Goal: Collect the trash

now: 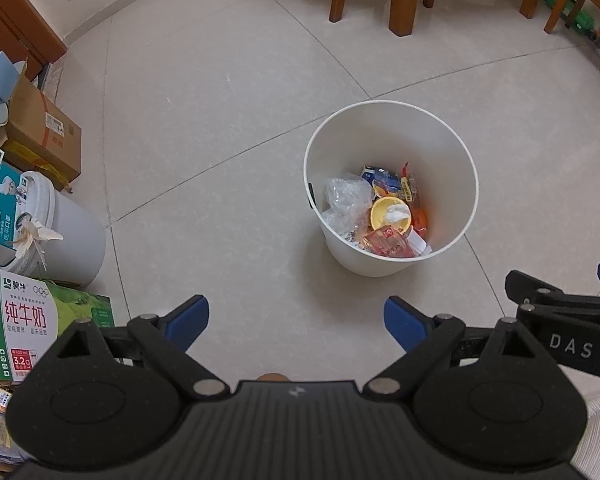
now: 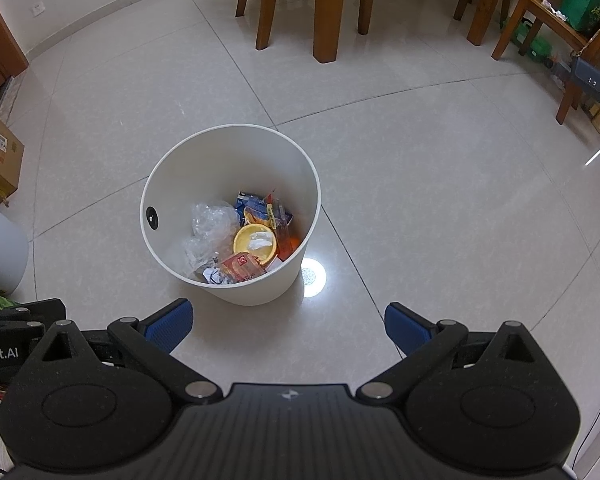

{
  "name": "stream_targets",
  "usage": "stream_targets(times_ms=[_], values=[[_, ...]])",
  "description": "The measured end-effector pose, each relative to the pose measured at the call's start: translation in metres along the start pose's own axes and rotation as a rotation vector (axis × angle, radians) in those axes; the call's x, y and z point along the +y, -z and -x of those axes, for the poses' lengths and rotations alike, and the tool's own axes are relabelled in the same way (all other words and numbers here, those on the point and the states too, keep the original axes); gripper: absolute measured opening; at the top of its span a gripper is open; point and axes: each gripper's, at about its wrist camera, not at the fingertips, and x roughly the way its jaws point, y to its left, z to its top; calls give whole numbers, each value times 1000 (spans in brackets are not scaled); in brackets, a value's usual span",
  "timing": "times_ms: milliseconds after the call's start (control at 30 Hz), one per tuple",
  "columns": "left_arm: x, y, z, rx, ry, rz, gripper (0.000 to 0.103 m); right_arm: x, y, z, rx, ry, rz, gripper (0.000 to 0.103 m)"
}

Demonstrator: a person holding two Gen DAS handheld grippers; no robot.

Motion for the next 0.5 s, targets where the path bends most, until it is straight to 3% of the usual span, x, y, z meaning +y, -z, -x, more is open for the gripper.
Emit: stream_targets(times_ms=[500], values=[[0, -1, -1, 12, 1, 5, 94, -1, 0, 1, -2, -6, -4, 103]])
